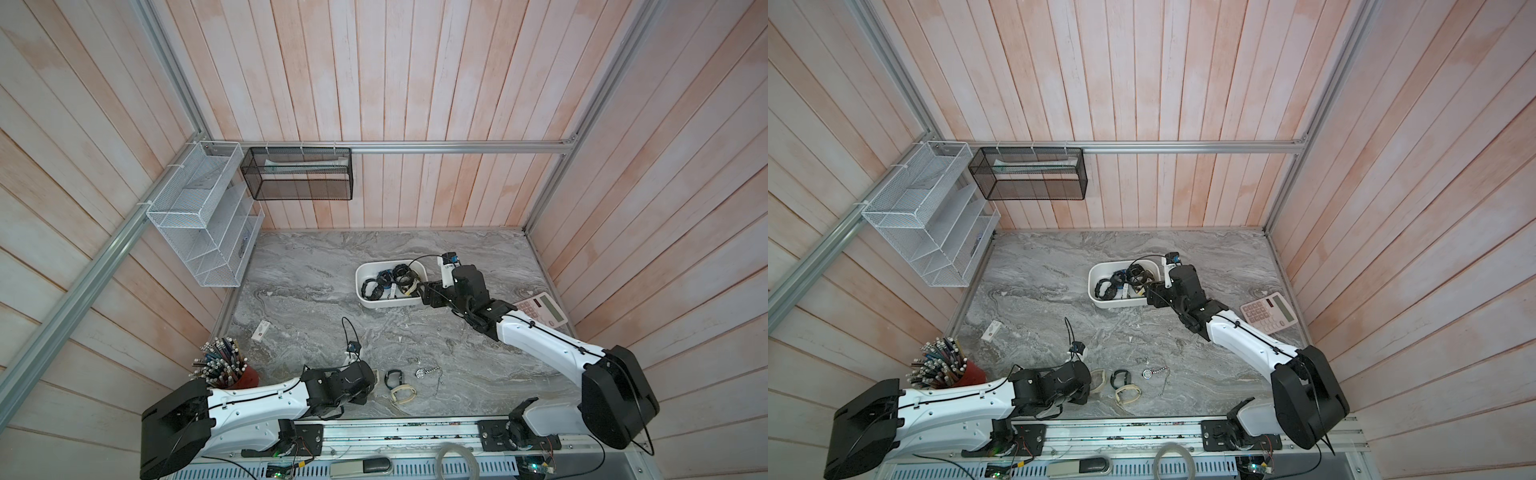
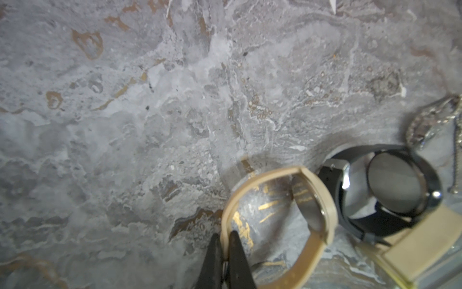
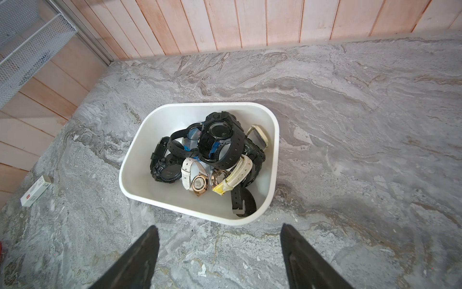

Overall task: Put the watch into the storage box
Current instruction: Pick up the watch at the center of the board.

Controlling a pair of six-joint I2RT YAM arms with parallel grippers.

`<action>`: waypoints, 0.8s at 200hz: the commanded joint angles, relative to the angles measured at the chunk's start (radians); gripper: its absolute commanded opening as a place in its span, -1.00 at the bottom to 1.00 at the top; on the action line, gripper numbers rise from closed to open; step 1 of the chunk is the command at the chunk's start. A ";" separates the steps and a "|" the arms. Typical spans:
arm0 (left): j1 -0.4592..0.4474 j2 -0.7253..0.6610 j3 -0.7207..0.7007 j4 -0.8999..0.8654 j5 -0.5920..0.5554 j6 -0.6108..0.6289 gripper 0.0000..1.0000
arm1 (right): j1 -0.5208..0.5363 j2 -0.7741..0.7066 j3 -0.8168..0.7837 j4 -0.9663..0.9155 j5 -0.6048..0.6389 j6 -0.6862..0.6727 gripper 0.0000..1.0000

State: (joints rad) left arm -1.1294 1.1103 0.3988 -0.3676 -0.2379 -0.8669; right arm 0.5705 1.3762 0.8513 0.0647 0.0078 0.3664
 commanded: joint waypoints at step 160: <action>0.485 0.189 0.509 0.058 0.059 0.502 -1.00 | -0.003 -0.024 -0.035 0.001 0.042 -0.001 0.57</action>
State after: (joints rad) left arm -0.6956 1.1957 0.8013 -0.3733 -0.2077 -0.4793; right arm 0.5705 1.3762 0.8425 0.0639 0.0261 0.3664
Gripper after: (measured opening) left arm 0.048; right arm 0.782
